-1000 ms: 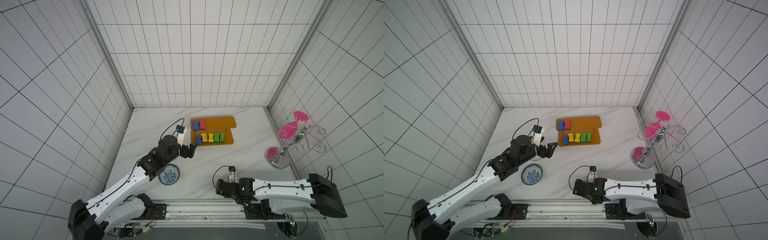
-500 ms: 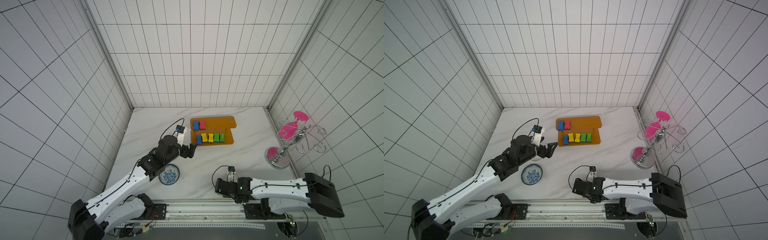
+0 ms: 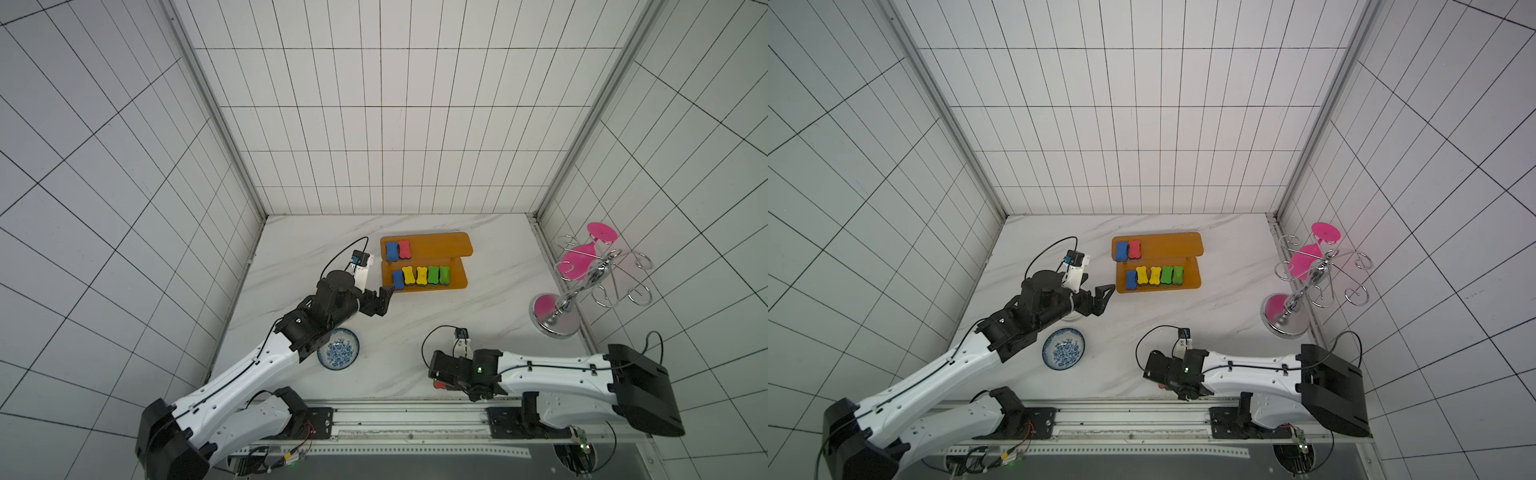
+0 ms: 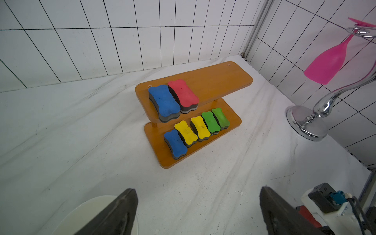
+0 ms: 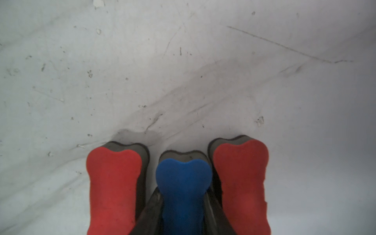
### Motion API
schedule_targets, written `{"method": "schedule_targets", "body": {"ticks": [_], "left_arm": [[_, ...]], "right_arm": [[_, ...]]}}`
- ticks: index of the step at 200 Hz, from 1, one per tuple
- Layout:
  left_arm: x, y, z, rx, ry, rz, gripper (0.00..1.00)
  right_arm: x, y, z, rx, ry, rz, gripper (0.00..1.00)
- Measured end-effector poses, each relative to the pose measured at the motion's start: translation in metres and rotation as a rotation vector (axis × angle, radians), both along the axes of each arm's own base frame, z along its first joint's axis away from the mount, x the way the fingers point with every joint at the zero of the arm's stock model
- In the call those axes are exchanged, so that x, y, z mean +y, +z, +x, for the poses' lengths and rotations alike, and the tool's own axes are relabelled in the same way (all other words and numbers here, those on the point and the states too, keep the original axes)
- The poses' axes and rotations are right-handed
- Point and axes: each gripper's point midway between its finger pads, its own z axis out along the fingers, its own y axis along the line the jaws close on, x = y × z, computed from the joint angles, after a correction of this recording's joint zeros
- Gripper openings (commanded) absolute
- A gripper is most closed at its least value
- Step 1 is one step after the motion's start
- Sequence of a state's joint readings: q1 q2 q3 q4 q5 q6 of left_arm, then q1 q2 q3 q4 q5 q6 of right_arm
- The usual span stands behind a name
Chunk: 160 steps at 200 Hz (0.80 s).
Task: Remove the whiteboard erasers from the shelf
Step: Adjust the whiteboard eraser at the center of the board.
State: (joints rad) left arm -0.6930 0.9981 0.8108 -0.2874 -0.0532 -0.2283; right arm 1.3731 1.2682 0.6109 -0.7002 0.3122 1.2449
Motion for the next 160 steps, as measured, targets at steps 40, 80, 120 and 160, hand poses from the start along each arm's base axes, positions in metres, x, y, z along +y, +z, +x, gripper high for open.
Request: {"method": "schedule_targets", "body": {"ticks": [40,80,120,160], "left_arm": [[0.0003,-0.0006,0.0002,0.0,0.002,0.001,0.97],[0.0,0.0008,0.0007,-0.005,0.002,-0.003,0.97],[-0.0001,0.0008,0.0007,-0.005,0.003,-0.003,0.97],[0.0,0.0008,0.0008,-0.005,0.003,-0.003,0.98]], "right_arm": [[-0.0006,-0.0007,0.0023,0.001,0.004,-0.01,0.3],[-0.0004,-0.0013,0.0023,0.002,0.006,-0.012,0.33],[-0.0001,-0.0012,0.0023,0.001,0.01,-0.012,0.37],[-0.0005,-0.0013,0.0022,0.001,0.013,-0.015,0.4]]}}
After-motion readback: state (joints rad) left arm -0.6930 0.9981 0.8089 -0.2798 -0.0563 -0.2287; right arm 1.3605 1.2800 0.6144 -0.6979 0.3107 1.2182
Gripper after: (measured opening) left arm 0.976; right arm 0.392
